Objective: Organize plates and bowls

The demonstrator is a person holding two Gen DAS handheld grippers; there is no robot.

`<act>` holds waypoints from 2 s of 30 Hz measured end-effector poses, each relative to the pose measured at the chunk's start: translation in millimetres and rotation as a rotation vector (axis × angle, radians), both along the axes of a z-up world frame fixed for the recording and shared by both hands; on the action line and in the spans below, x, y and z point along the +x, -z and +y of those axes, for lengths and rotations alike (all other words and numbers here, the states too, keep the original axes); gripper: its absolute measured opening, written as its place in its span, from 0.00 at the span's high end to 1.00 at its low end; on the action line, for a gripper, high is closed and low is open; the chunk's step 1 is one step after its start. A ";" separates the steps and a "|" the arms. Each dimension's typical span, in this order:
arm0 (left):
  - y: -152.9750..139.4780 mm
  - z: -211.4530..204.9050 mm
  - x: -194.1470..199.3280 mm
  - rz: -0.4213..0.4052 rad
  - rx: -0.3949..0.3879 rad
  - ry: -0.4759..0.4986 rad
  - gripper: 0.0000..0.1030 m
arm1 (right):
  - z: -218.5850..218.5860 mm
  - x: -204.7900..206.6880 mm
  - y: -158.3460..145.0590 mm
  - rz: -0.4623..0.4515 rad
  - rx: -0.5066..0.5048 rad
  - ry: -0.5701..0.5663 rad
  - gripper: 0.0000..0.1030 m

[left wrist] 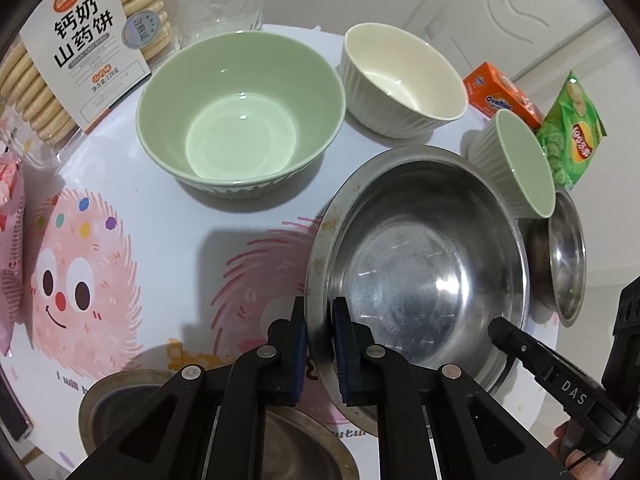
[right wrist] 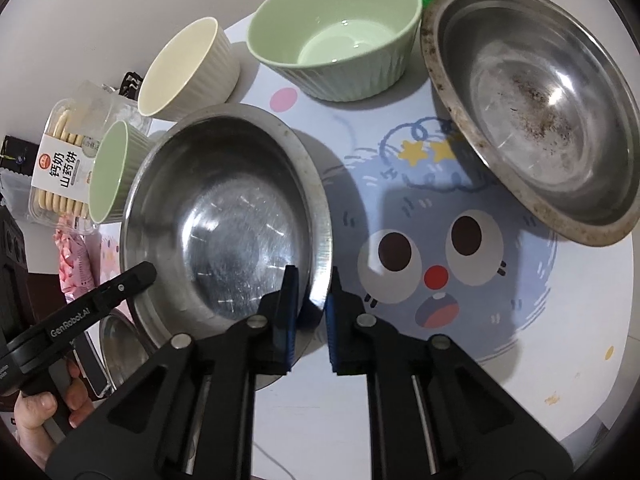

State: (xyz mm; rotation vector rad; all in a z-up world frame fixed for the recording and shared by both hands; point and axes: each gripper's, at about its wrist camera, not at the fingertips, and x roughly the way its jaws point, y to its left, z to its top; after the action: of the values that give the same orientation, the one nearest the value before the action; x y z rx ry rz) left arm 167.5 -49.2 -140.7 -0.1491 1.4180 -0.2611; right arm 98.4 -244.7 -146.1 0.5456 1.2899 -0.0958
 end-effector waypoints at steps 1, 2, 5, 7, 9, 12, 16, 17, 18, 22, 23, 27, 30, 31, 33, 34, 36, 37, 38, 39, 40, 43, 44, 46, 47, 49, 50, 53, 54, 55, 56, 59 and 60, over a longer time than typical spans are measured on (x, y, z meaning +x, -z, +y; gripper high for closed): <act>-1.9 0.3 -0.6 -0.006 0.001 0.003 0.89 | -0.9 -1.1 -1.5 -0.005 -0.003 0.001 0.86; -4.6 -0.5 -1.6 -0.013 0.000 0.006 0.89 | -1.3 -1.6 -3.4 -0.009 -0.005 0.001 0.86; -12.2 -2.8 -0.9 -0.029 0.000 0.007 0.89 | -3.3 -5.5 -8.9 -0.020 -0.012 0.001 0.86; -17.6 -1.8 -4.6 -0.040 -0.003 0.006 0.89 | -2.7 -7.1 -13.7 -0.029 -0.017 -0.001 0.86; -24.9 -1.2 -9.0 -0.053 -0.006 0.005 0.89 | -4.4 -9.1 -18.3 -0.037 -0.019 -0.003 0.86; -37.4 8.7 -17.9 -0.072 -0.010 -0.002 0.89 | -5.1 -14.6 -29.5 -0.053 -0.030 -0.011 0.86; -55.1 24.3 -31.1 -0.096 -0.024 -0.027 0.89 | 7.3 -21.4 -48.6 -0.083 -0.046 -0.045 0.86; -58.7 28.7 -34.5 -0.100 -0.025 -0.034 0.89 | 9.6 -23.0 -52.0 -0.090 -0.047 -0.052 0.86; -60.7 31.9 -36.5 -0.102 -0.027 -0.042 0.89 | 13.0 -24.3 -55.6 -0.096 -0.046 -0.061 0.86; -70.3 53.9 -53.2 -0.113 -0.028 -0.084 0.89 | 30.1 -30.7 -65.9 -0.115 -0.042 -0.101 0.86; -71.4 59.3 -56.3 -0.115 -0.028 -0.093 0.89 | 35.8 -31.8 -67.4 -0.118 -0.039 -0.114 0.86; -72.5 84.5 -71.7 -0.112 -0.021 -0.135 0.89 | 62.1 -35.7 -69.2 -0.121 -0.033 -0.168 0.86; -70.8 106.8 -85.8 -0.104 -0.011 -0.168 0.89 | 84.5 -38.5 -67.3 -0.112 -0.028 -0.210 0.85; -69.3 112.5 -90.3 -0.101 -0.007 -0.180 0.89 | 94.2 -39.8 -65.7 -0.108 -0.027 -0.230 0.85; -65.5 125.8 -101.3 -0.091 0.010 -0.200 0.89 | 105.5 -43.4 -62.9 -0.100 -0.027 -0.257 0.85; -63.9 130.2 -106.9 -0.091 0.021 -0.204 0.88 | 114.7 -45.2 -59.6 -0.091 -0.026 -0.277 0.85; -58.3 137.8 -116.8 -0.084 0.039 -0.216 0.88 | 124.8 -50.1 -54.3 -0.080 -0.026 -0.298 0.85; -54.3 141.9 -120.8 -0.075 0.043 -0.225 0.88 | 132.4 -52.3 -49.5 -0.069 -0.026 -0.313 0.85; -49.4 145.9 -124.9 -0.063 0.046 -0.234 0.88 | 134.8 -55.5 -46.4 -0.063 -0.027 -0.321 0.85; -45.1 148.6 -128.0 -0.054 0.052 -0.242 0.87 | 136.7 -57.8 -43.0 -0.054 -0.026 -0.330 0.85; -42.3 150.6 -130.5 -0.049 0.057 -0.246 0.87 | 140.4 -59.0 -39.2 -0.044 -0.025 -0.341 0.85; -35.1 154.1 -137.3 -0.034 0.076 -0.260 0.86 | 149.0 -60.0 -31.8 -0.023 -0.034 -0.372 0.85; -33.4 154.8 -138.3 -0.031 0.080 -0.261 0.86 | 151.3 -59.6 -30.1 -0.018 -0.038 -0.380 0.85; -30.4 156.9 -139.8 -0.022 0.084 -0.263 0.86 | 155.0 -59.8 -27.7 -0.009 -0.043 -0.390 0.85; -29.8 157.2 -140.2 -0.018 0.087 -0.265 0.86 | 156.4 -59.7 -26.1 -0.004 -0.045 -0.394 0.85; -28.4 157.2 -141.1 -0.015 0.098 -0.265 0.86 | 158.7 -59.3 -23.6 0.005 -0.048 -0.400 0.84; -27.8 157.2 -141.0 -0.014 0.102 -0.263 0.86 | 160.1 -59.4 -22.2 0.010 -0.050 -0.403 0.84; -25.8 157.8 -141.2 -0.013 0.110 -0.260 0.86 | 161.9 -59.1 -18.6 0.022 -0.057 -0.408 0.84; -26.2 157.6 -140.8 -0.017 0.116 -0.255 0.86 | 162.1 -59.2 -17.6 0.025 -0.059 -0.408 0.84; -26.3 157.0 -140.4 -0.020 0.122 -0.251 0.85 | 162.7 -59.1 -17.7 0.025 -0.060 -0.407 0.84; -26.3 156.4 -140.0 -0.023 0.128 -0.245 0.85 | 163.2 -58.8 -17.7 0.026 -0.063 -0.409 0.83; -25.4 156.0 -139.7 -0.028 0.143 -0.237 0.84 | 165.1 -57.9 -18.1 0.029 -0.068 -0.407 0.83; -24.9 155.4 -139.9 -0.030 0.152 -0.232 0.84 | 166.3 -57.9 -18.0 0.029 -0.070 -0.408 0.83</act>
State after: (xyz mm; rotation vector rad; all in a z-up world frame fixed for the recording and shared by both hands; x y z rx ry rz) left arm 27.5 106.3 -115.8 -0.1827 1.3711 0.0356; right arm 40.5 -78.4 -128.2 0.2145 1.3969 0.1903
